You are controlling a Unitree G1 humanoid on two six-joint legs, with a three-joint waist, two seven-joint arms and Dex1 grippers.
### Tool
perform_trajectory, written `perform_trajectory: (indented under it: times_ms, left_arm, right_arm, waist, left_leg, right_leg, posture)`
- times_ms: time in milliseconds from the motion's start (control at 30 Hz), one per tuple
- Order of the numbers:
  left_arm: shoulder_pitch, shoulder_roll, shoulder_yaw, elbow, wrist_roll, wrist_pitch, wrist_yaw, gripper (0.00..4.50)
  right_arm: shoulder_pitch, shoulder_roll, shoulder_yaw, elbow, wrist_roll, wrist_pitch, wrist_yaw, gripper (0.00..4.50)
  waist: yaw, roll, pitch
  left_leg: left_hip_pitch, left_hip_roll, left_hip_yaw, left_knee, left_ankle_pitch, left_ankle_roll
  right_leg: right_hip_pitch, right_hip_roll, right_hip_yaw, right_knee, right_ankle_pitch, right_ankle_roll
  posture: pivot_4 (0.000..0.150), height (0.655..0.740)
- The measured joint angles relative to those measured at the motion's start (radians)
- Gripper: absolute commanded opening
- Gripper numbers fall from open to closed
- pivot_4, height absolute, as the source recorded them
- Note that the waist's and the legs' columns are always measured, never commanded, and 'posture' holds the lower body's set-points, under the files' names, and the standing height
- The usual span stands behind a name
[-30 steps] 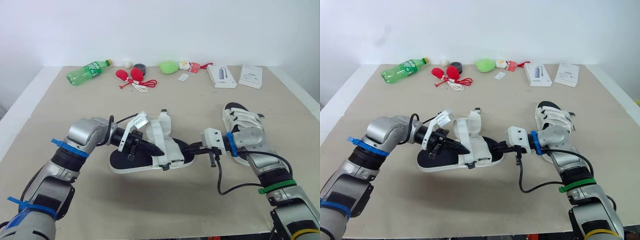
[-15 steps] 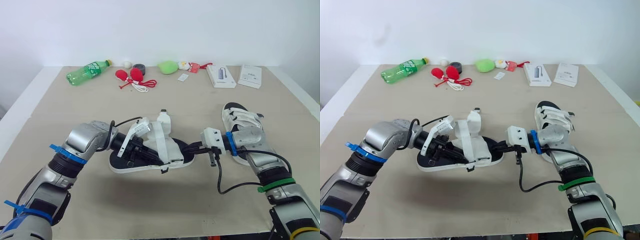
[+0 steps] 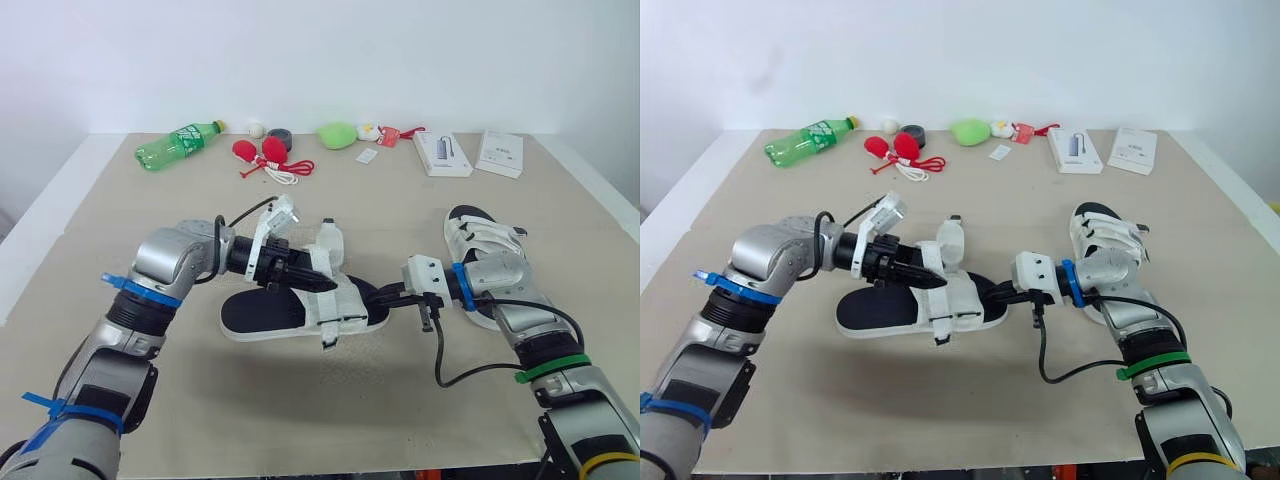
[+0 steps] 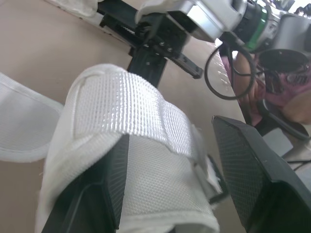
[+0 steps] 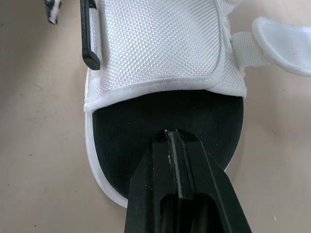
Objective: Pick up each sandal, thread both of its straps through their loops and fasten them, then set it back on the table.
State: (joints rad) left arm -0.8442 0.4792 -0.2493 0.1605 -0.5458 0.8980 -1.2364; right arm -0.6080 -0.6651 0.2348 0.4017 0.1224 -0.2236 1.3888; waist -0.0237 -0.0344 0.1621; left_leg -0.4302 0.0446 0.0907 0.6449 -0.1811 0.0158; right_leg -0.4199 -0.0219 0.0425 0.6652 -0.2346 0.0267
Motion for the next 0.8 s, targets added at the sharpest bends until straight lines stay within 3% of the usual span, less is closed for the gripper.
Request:
perform_trajectory:
  times_ms: [133, 167, 200, 367, 567, 600, 667, 800]
  left_arm:
    - [0.007, 0.005, 0.01, -0.022, -0.011, 0.019, -0.007, 0.91]
    - [0.027, 0.013, 0.004, -0.055, -0.013, 0.021, -0.018, 0.22]
    - [0.032, 0.015, 0.001, -0.061, -0.013, 0.021, -0.02, 0.06]
    - [0.137, 0.018, -0.036, -0.154, -0.024, 0.05, -0.016, 0.06]
    - [0.154, 0.019, -0.041, -0.21, -0.014, 0.049, 0.023, 0.06]
    - [0.154, 0.02, -0.041, -0.21, -0.016, 0.059, 0.029, 0.57]
    - [0.154, 0.025, -0.041, -0.211, -0.025, 0.077, 0.029, 1.14]
    - [0.154, 0.063, -0.05, -0.237, -0.035, 0.089, -0.004, 2.94]
  right_arm:
    - [0.0, 0.0, 0.0, 0.001, -0.001, -0.004, 0.001, 0.0]
    - [0.0, 0.0, 0.0, 0.001, -0.001, -0.005, 0.0, 0.0]
    - [0.0, 0.0, 0.0, 0.002, -0.001, -0.005, 0.0, 0.0]
    - [0.0, -0.002, 0.0, 0.006, -0.003, -0.013, 0.0, 0.0]
    - [0.0, -0.003, 0.0, 0.006, -0.008, -0.018, 0.0, 0.0]
    - [0.0, -0.003, 0.0, 0.006, -0.008, -0.019, 0.0, 0.0]
    - [0.0, -0.003, 0.0, 0.006, -0.008, -0.022, 0.0, 0.0]
    - [0.0, -0.003, 0.0, 0.007, -0.009, -0.026, 0.0, 0.0]
  waist:
    - [0.0, 0.0, 0.0]
    - [0.0, 0.0, 0.0]
    - [0.0, 0.0, 0.0]
    - [0.0, 0.0, 0.0]
    - [0.0, 0.0, 0.0]
    - [0.0, 0.0, 0.0]
    - [0.0, 0.0, 0.0]
    - [0.0, 0.0, 0.0]
  left_leg:
    - [0.0, 0.0, 0.0, 0.0, 0.0, 0.0]
    - [0.0, 0.0, 0.0, 0.0, 0.0, 0.0]
    - [0.0, 0.0, 0.0, 0.0, 0.0, 0.0]
    - [0.0, 0.0, 0.0, 0.0, 0.0, 0.0]
    - [0.001, 0.0, 0.0, 0.0, 0.0, 0.0]
    - [0.001, 0.0, 0.0, 0.0, 0.0, 0.0]
    - [0.001, 0.0, 0.0, 0.0, 0.0, 0.0]
    - [0.001, 0.0, 0.0, 0.0, 0.0, 0.0]
  right_leg:
    - [0.0, 0.0, 0.0, 0.0, 0.0, 0.0]
    - [0.0, 0.0, 0.0, 0.0, 0.0, 0.0]
    - [0.0, 0.0, 0.0, 0.0, 0.0, 0.0]
    - [0.0, 0.0, 0.0, 0.0, 0.0, -0.001]
    - [0.001, 0.0, 0.0, 0.0, 0.0, -0.001]
    - [0.001, 0.0, 0.0, 0.0, 0.0, -0.001]
    - [0.001, 0.0, 0.0, 0.0, 0.0, -0.001]
    - [0.001, 0.0, 0.0, 0.0, 0.0, -0.001]
  posture:
    - [0.15, 0.74]
    - [0.15, 0.74]
    - [0.15, 0.74]
    - [0.15, 0.74]
    - [0.15, 0.74]
    - [0.15, 0.74]
    - [0.15, 0.74]
    - [0.15, 0.74]
